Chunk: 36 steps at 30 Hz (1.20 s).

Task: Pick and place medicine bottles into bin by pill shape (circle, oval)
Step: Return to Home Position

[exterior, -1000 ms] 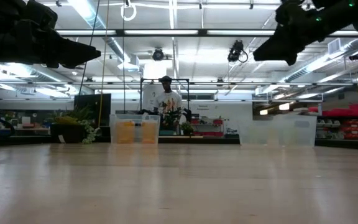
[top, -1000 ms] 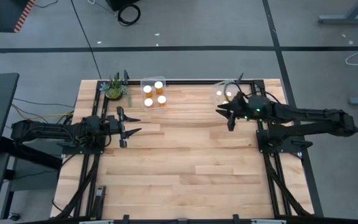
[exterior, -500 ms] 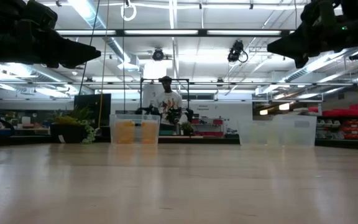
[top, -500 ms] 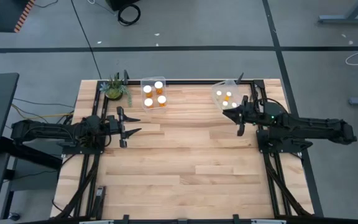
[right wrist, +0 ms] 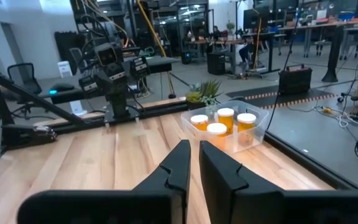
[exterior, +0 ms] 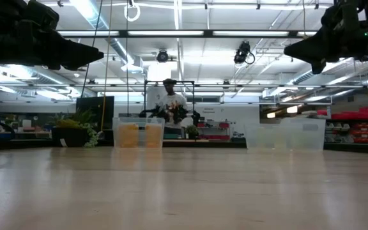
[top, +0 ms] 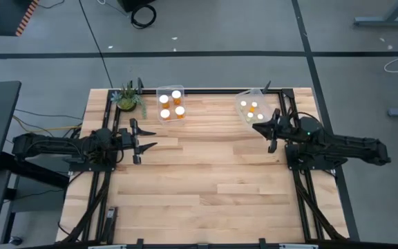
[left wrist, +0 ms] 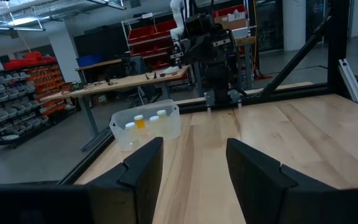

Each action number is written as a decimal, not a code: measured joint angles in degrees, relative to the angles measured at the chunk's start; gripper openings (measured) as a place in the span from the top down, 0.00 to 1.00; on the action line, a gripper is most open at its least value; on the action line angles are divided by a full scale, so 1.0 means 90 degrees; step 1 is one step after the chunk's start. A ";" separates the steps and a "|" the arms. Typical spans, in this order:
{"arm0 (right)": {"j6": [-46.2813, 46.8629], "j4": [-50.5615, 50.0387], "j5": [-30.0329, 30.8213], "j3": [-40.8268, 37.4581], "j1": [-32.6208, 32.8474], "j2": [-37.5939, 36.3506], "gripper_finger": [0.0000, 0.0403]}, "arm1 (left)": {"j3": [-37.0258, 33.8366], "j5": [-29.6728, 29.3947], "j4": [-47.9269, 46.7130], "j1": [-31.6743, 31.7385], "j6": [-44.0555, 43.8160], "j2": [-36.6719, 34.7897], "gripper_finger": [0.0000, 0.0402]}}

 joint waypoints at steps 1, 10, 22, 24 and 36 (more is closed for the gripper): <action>0.0020 -0.0015 0.0000 -0.0045 0.0000 -0.0058 0.90 | 0.0000 0.0000 0.0001 0.0001 0.0000 0.0000 0.54; 0.0089 -0.0007 0.0045 -0.0384 0.0000 -0.0327 0.90 | 0.0071 0.0000 -0.0002 0.0000 -0.1082 0.0000 0.53; 0.0114 0.0128 0.0053 -0.0712 -0.0001 -0.0324 0.90 | 0.0102 0.0000 -0.0114 0.0007 -0.1152 0.0000 0.54; 0.0129 0.0129 0.0054 -0.0733 -0.0005 -0.0324 0.90 | 0.0104 -0.0016 -0.0114 0.0007 -0.1149 0.0000 0.54; 0.0105 0.0141 0.0270 -0.0735 -0.0005 -0.0324 0.91 | 0.0114 -0.1198 -0.0712 0.0231 -0.1504 -0.0017 0.53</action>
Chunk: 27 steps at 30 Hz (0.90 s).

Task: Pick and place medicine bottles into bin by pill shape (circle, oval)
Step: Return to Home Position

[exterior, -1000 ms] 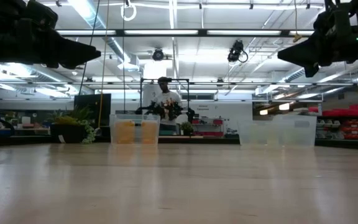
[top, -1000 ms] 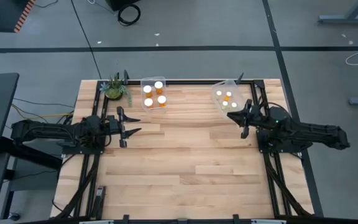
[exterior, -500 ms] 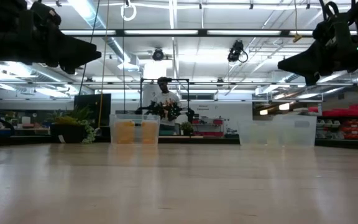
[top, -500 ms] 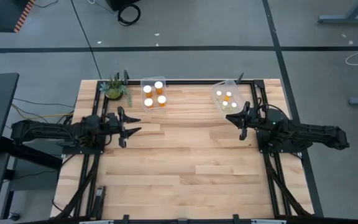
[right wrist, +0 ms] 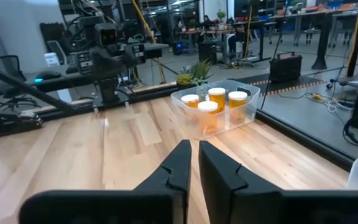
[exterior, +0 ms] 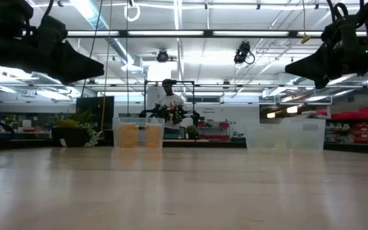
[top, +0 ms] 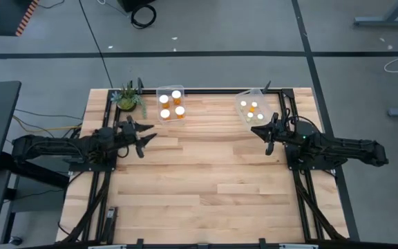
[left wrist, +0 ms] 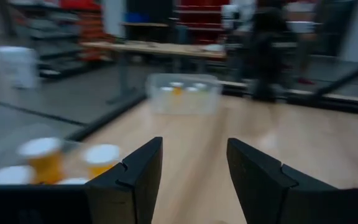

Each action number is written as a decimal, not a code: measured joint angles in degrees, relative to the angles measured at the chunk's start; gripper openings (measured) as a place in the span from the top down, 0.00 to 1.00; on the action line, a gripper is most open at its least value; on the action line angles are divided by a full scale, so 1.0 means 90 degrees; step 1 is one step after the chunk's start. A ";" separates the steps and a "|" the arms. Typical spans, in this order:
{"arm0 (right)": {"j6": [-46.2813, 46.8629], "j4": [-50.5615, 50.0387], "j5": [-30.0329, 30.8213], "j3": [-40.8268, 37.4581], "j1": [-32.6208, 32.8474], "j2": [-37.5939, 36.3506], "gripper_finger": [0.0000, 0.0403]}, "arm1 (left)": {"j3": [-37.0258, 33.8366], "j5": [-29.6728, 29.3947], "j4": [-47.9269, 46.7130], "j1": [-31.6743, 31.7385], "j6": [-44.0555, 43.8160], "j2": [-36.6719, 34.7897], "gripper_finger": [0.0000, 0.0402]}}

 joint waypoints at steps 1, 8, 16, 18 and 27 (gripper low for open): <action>0.0026 0.0022 0.0000 -0.0018 0.0000 0.0000 0.91 | 0.0000 0.0251 -0.0010 0.0000 -0.0039 0.0000 0.53; 0.0401 0.0042 -0.0048 -0.0192 0.0000 0.0005 0.94 | 0.0002 0.1238 -0.0182 -0.0007 -0.0515 -0.0002 0.54; 0.0519 -0.0049 -0.0076 -0.0195 0.0000 0.0000 0.94 | 0.0002 0.1263 -0.0837 -0.0007 -0.0919 -0.0481 0.53; 0.0608 -0.0115 -0.0078 -0.0195 0.0000 0.0000 0.94 | 0.0002 0.1264 -0.1103 -0.0007 -0.0946 -0.0835 0.54; 0.0692 -0.0182 -0.0116 -0.0184 0.0002 0.0000 0.94 | 0.0018 0.1270 -0.2361 -0.0007 -0.0854 -0.2545 0.54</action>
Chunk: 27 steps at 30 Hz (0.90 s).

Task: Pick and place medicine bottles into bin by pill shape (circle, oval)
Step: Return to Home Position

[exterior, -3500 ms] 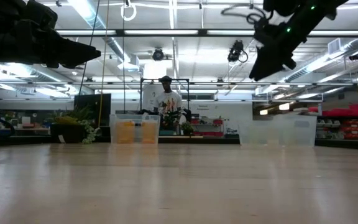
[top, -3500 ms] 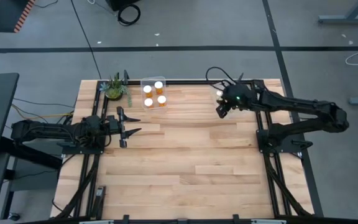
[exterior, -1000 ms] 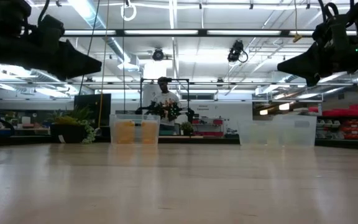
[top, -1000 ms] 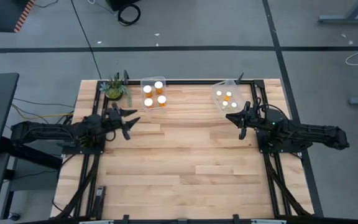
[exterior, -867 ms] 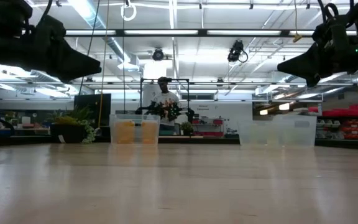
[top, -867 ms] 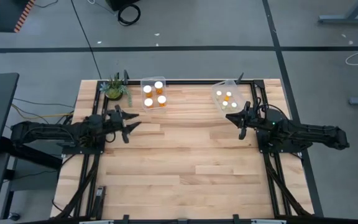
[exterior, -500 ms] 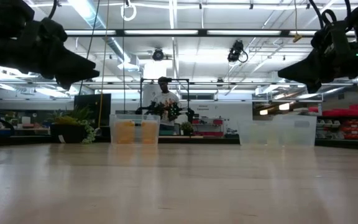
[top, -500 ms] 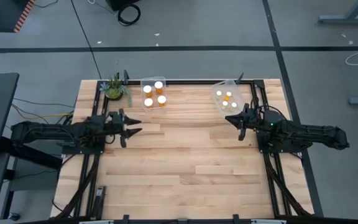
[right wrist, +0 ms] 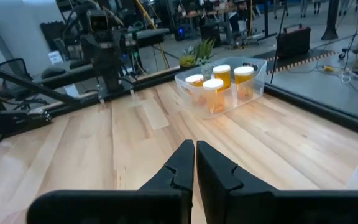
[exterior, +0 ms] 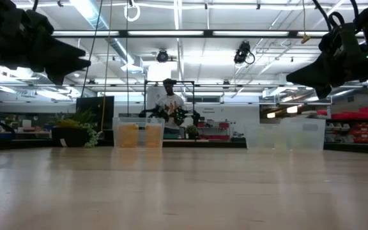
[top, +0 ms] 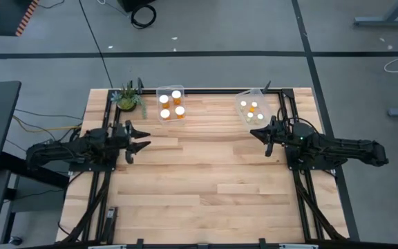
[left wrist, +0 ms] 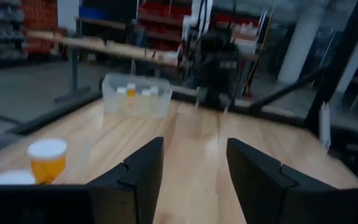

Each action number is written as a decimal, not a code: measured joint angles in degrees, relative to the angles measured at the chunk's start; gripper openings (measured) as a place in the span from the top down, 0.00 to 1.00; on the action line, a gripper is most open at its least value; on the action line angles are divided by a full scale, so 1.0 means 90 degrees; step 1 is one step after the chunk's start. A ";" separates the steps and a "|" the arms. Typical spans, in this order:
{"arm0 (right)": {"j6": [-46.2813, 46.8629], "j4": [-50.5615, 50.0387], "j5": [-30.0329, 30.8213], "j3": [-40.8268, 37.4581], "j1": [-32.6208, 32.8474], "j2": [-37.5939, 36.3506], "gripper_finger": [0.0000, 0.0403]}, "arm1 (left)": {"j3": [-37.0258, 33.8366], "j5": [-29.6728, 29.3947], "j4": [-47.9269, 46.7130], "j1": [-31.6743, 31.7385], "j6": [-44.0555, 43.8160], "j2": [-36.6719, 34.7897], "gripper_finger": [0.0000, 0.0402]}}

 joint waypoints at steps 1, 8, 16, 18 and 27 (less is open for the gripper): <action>0.0008 -0.0085 -0.0006 0.0044 0.0000 0.0002 0.94 | 0.0009 0.0009 -0.0044 0.0000 -0.0001 -0.0111 0.54; -0.0060 -0.0286 -0.0102 0.0200 0.0058 -0.0012 0.94 | 0.0026 -0.0031 -0.0103 0.0002 0.0008 -0.0080 0.54; 0.0054 -0.0327 0.0088 -0.0041 0.0056 -0.0009 0.94 | -0.0004 0.0120 -0.0087 0.0000 0.0029 -0.0062 0.54; 0.0058 -0.0342 0.0066 -0.0041 0.0056 0.0021 0.94 | -0.0007 0.0159 -0.0093 -0.0001 0.0029 -0.0061 0.53; 0.0057 -0.0469 0.0006 0.0006 0.0056 0.0060 0.94 | -0.0052 0.0154 0.0297 -0.0002 0.0032 -0.0063 0.55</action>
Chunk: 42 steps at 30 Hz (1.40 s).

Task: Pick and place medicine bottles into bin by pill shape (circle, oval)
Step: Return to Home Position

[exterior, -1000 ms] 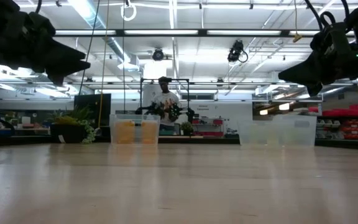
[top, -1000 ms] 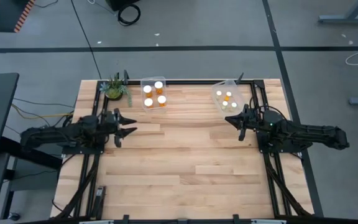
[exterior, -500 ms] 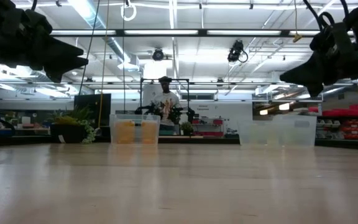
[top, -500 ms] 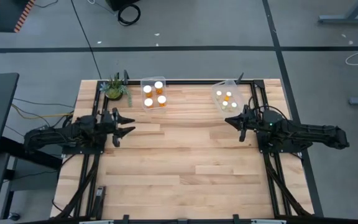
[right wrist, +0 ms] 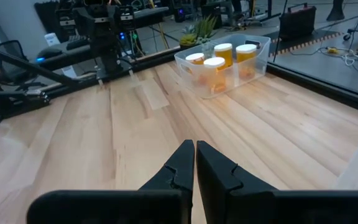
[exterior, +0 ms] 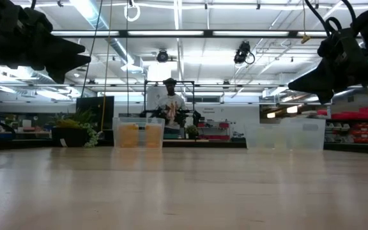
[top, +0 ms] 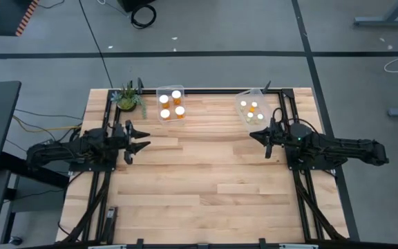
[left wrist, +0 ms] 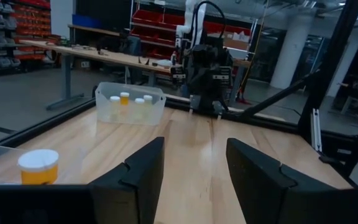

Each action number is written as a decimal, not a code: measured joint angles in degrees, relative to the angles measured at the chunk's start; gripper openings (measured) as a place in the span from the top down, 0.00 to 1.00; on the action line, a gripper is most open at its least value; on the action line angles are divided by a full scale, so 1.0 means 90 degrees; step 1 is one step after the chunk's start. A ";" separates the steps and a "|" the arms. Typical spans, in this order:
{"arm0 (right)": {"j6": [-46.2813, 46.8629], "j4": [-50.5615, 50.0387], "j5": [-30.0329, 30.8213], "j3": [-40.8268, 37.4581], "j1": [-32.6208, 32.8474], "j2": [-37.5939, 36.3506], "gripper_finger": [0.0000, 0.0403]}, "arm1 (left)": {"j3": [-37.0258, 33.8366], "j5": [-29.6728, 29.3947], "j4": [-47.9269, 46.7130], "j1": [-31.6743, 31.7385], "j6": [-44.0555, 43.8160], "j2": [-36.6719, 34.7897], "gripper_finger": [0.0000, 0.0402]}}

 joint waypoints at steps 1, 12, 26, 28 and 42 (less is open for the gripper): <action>0.0000 0.0000 0.0000 0.0000 0.0000 -0.0001 0.94 | 0.0000 0.0000 -0.0002 0.0000 0.0000 0.0000 0.55; -0.0002 -0.0007 0.0005 0.0002 0.0000 -0.0001 0.94 | 0.0005 0.0003 0.0042 0.0000 0.0002 0.0000 0.55; -0.0005 -0.0010 0.0010 0.0002 0.0000 -0.0001 0.94 | 0.0012 0.0005 0.0054 0.0000 0.0000 0.0000 0.54; -0.0005 -0.0010 0.0010 0.0002 0.0000 -0.0001 0.94 | 0.0015 0.0005 0.0054 0.0000 0.0002 0.0000 0.55; -0.0005 -0.0012 0.0012 0.0002 0.0000 0.0000 0.94 | 0.0019 0.0007 0.0063 0.0000 0.0000 0.0000 0.55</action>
